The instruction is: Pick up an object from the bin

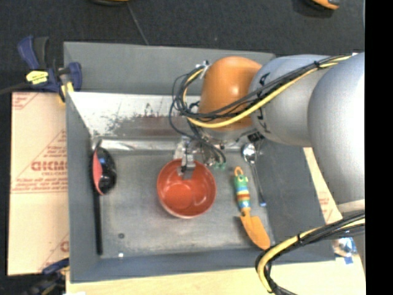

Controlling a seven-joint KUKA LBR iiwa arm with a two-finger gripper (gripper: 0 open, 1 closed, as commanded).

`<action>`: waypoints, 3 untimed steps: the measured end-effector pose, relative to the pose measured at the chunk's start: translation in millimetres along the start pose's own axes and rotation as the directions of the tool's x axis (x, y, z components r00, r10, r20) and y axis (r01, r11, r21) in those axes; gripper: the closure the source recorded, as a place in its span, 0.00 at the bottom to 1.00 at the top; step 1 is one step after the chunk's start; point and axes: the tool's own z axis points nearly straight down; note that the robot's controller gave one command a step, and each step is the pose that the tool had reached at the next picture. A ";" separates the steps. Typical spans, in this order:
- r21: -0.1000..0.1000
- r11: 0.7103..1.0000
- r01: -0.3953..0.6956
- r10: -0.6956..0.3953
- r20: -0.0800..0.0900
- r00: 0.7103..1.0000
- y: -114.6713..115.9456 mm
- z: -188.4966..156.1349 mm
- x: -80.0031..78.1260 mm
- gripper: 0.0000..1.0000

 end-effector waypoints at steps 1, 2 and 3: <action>-0.001 1.000 -0.017 0.017 0.005 1.000 -0.4 -72.2 -4.4 1.00; 0.000 1.000 -0.031 0.031 -0.007 1.000 1.4 -80.2 -1.3 1.00; 0.001 0.998 0.068 -0.068 0.008 0.998 0.5 -107.4 -17.0 1.00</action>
Offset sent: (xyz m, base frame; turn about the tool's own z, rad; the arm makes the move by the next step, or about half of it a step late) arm -0.0059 0.0060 0.1435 0.0592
